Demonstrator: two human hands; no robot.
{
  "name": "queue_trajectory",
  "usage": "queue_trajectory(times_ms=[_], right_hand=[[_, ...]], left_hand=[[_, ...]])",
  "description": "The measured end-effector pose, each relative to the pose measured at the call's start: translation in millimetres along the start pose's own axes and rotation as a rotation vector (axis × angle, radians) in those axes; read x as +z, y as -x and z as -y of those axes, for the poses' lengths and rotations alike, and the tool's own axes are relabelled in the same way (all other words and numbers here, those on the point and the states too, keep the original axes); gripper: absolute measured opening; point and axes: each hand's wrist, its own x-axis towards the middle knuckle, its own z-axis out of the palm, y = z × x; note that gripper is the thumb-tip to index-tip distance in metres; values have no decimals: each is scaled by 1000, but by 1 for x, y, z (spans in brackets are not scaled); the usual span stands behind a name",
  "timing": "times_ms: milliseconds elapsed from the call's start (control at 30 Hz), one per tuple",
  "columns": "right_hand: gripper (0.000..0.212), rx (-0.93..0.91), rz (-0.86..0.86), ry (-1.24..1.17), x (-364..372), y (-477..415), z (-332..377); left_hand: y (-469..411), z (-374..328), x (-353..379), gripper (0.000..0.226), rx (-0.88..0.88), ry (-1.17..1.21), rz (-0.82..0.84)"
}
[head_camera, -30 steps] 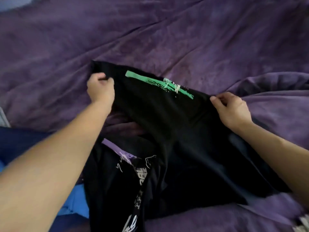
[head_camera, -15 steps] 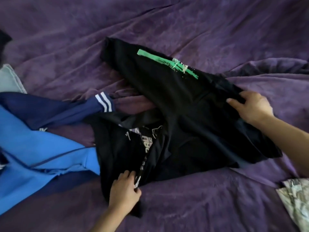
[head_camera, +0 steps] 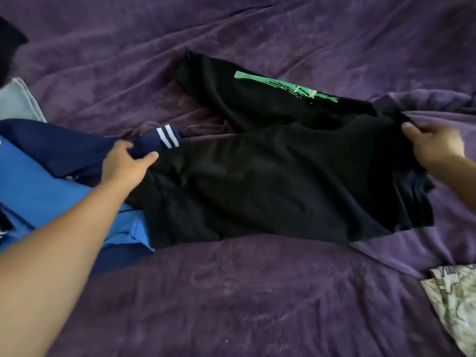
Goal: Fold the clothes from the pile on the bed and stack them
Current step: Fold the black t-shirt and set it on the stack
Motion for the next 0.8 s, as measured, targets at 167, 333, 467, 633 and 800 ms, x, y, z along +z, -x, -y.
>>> queue_trajectory(times_ms=[167,333,467,633,800], right_hand=[[78,227,-46,-138,1,63,-54],[57,418,23,-401,27,104,-80],[29,484,-139,-665,21,105,-67],[47,381,-278,-495,-10,111,-95],[39,436,-136,-174,12,140,-129]], left_hand=[[91,37,53,82,-267,350,-116],[121,35,79,69,-411,477,-15],[109,38,63,49,-308,423,30],[118,83,11,62,-211,249,89],[149,103,29,52,-239,-170,71]])
